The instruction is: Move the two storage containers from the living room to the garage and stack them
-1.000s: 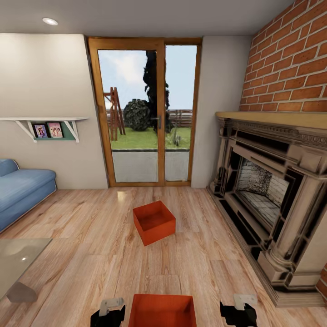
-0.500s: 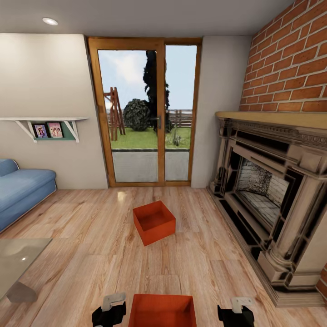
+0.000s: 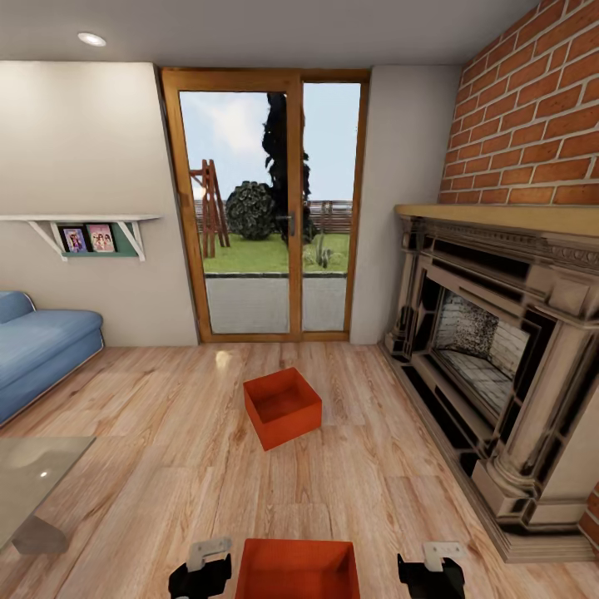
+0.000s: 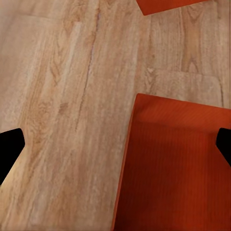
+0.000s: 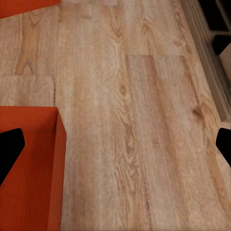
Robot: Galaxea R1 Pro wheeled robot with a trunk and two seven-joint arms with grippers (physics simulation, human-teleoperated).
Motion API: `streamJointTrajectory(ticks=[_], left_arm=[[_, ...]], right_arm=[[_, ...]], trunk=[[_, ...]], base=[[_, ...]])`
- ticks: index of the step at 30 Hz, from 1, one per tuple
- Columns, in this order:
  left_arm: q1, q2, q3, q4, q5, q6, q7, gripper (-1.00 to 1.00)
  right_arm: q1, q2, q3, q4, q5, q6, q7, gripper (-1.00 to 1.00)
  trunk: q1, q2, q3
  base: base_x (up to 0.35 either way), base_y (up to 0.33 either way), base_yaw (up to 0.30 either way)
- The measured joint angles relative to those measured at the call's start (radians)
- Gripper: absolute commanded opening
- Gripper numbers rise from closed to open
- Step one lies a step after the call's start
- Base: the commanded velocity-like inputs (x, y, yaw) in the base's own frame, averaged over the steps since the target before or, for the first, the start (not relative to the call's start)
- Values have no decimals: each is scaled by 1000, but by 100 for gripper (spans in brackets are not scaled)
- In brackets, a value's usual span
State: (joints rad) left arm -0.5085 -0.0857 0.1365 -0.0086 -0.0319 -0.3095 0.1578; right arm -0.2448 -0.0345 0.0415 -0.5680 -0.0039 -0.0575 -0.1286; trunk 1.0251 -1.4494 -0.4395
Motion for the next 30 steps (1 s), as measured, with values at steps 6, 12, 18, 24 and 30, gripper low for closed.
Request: streamJointTrajectory(ticks=[6, 12, 18, 24, 30], left_arm=[[0, 0, 0, 0, 1, 0, -3, 100], [0, 2, 0, 1, 1, -1, -4, 100], [0, 0, 0, 2, 1, -1, -4, 100], [0, 0, 0, 2, 1, -4, -2, 100], [0, -1, 0, 2, 1, -5, -3, 100]], right_arm=[[0, 0, -1, 1, 0, -1, -1, 100], [0, 0, -5, 1, -1, -2, -3, 100], [0, 0, -7, 1, -2, -1, -5, 100], [0, 0, -6, 1, 0, -2, -10, 100], [0, 0, -6, 1, 0, -1, -3, 100]], trunk=[[0, 0, 0], [0, 0, 0], [0, 0, 0], [0, 0, 0], [0, 0, 0]], base=[[0, 0, 0], [0, 0, 0], [0, 0, 0], [0, 0, 0], [0, 0, 0]])
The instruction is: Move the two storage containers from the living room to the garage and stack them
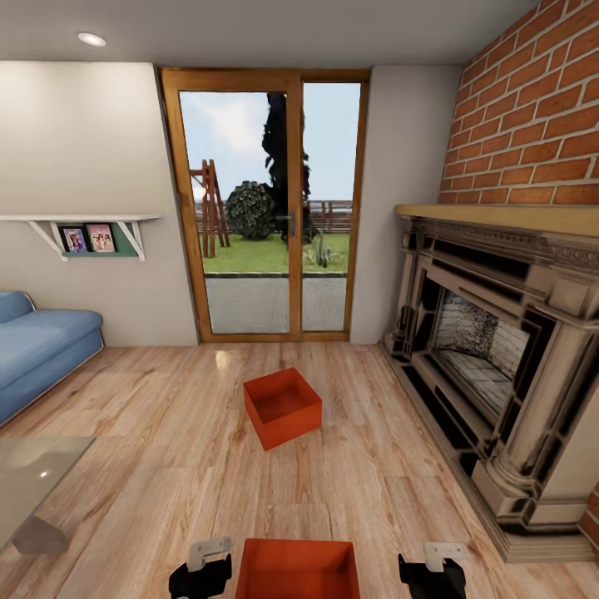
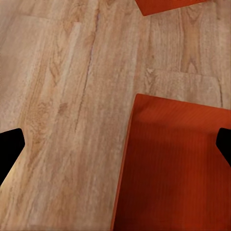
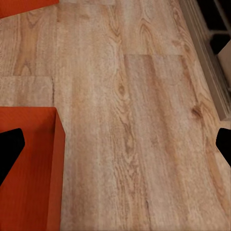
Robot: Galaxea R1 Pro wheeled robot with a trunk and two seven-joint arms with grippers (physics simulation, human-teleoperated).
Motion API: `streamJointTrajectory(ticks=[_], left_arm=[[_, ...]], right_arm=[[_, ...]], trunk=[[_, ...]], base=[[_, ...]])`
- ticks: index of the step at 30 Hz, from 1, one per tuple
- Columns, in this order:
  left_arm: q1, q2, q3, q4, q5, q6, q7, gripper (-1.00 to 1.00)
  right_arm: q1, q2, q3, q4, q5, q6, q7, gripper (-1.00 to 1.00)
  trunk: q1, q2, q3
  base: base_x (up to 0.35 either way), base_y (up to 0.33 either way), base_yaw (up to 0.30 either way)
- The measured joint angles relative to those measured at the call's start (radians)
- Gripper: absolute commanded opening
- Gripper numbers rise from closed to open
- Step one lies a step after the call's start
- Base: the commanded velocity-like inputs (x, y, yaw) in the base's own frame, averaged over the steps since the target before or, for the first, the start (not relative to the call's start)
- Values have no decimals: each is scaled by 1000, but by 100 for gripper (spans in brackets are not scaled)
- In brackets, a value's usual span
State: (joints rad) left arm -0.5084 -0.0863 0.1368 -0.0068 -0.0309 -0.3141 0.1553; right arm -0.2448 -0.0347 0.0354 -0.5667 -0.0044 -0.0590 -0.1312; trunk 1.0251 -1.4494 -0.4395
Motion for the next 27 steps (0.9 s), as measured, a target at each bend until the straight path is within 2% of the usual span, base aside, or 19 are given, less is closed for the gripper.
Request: streamJointTrajectory(ticks=[11, 19, 27], left_arm=[[0, -2, -2, 1, -2, 2, -3, 100], [0, -3, -3, 2, -6, 3, -3, 100], [0, -4, -5, 4, -6, 3, -4, 100]], right_arm=[[0, 0, 0, 1, -2, 1, 5, 100], [0, 0, 0, 31, -2, 1, 53, 100], [0, 0, 1, 34, -1, -38, 53, 100]], trunk=[[0, 0, 0], [0, 0, 0], [0, 0, 0]], base=[[0, 0, 0], [0, 0, 0], [0, 0, 0]])
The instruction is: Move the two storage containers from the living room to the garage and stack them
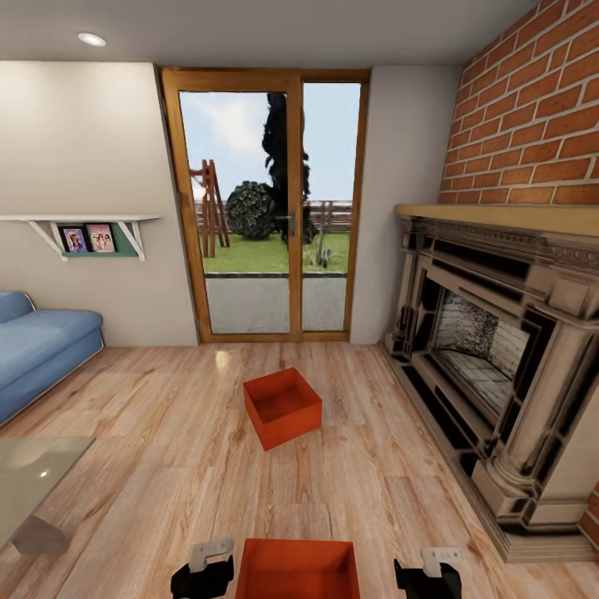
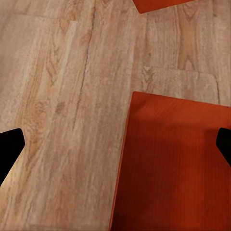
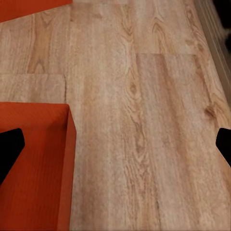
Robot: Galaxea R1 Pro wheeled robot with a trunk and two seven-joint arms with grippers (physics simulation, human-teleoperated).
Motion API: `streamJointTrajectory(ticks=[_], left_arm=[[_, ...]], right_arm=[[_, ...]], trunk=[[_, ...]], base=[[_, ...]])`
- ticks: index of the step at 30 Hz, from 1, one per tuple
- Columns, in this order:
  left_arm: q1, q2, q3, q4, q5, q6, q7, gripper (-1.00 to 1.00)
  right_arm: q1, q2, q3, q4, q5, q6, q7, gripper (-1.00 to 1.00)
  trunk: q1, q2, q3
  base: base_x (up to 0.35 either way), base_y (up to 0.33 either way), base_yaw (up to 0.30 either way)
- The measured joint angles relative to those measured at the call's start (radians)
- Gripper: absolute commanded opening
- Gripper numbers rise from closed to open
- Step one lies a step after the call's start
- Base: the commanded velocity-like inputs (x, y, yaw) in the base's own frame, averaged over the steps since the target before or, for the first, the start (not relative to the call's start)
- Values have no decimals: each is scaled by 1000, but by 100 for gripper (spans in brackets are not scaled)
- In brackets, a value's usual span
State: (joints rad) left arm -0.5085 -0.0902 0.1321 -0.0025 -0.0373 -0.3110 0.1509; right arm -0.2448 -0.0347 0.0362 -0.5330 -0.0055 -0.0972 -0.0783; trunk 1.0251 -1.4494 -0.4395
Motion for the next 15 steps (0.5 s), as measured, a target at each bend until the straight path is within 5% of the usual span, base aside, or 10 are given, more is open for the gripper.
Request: streamJointTrajectory(ticks=[15], left_arm=[[0, -2, 0, 0, 0, 0, 1, 100]], right_arm=[[0, 0, 0, 0, 0, -2, -2, 100]], trunk=[[0, 0, -11]], base=[[0, 0, 2]])
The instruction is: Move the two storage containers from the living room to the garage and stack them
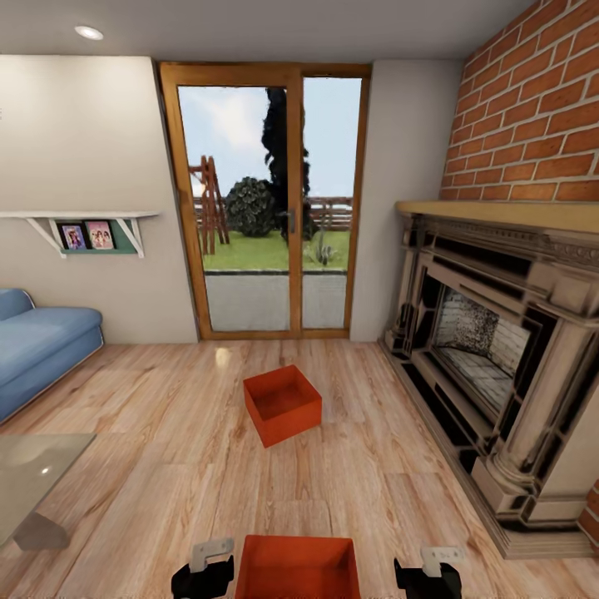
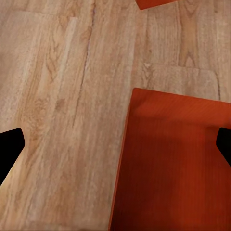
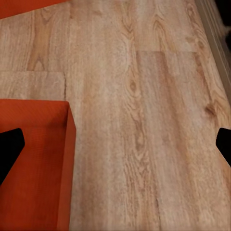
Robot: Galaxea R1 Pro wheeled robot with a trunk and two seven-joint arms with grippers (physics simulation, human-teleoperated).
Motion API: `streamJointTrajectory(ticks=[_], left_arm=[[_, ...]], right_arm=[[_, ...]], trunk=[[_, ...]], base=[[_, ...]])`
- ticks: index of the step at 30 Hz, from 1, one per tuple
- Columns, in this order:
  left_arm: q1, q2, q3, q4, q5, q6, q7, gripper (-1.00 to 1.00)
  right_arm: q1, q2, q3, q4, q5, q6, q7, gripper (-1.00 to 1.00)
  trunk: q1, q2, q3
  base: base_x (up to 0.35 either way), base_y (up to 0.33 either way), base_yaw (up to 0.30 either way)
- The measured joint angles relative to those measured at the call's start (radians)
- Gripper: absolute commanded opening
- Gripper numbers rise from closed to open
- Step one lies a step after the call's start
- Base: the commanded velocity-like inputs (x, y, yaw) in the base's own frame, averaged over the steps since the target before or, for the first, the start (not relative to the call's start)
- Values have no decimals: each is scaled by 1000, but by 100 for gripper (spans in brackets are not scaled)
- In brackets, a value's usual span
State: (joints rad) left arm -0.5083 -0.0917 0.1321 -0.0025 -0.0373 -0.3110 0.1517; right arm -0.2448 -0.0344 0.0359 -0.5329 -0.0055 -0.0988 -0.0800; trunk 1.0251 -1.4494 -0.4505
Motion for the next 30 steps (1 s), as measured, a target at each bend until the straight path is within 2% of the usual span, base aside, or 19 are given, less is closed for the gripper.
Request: streamJointTrajectory(ticks=[22, 30], left_arm=[[0, -1, 0, 0, 0, 1, 0, 100], [0, -6, -7, 0, -1, 2, -7, 100]], right_arm=[[0, 0, -3, 2, 0, -1, 2, 100], [0, -1, -33, 2, -16, -1, 1, 100]], trunk=[[0, 0, -34], [0, 0, -46]], base=[[0, 0, 122], [0, 0, 78]])
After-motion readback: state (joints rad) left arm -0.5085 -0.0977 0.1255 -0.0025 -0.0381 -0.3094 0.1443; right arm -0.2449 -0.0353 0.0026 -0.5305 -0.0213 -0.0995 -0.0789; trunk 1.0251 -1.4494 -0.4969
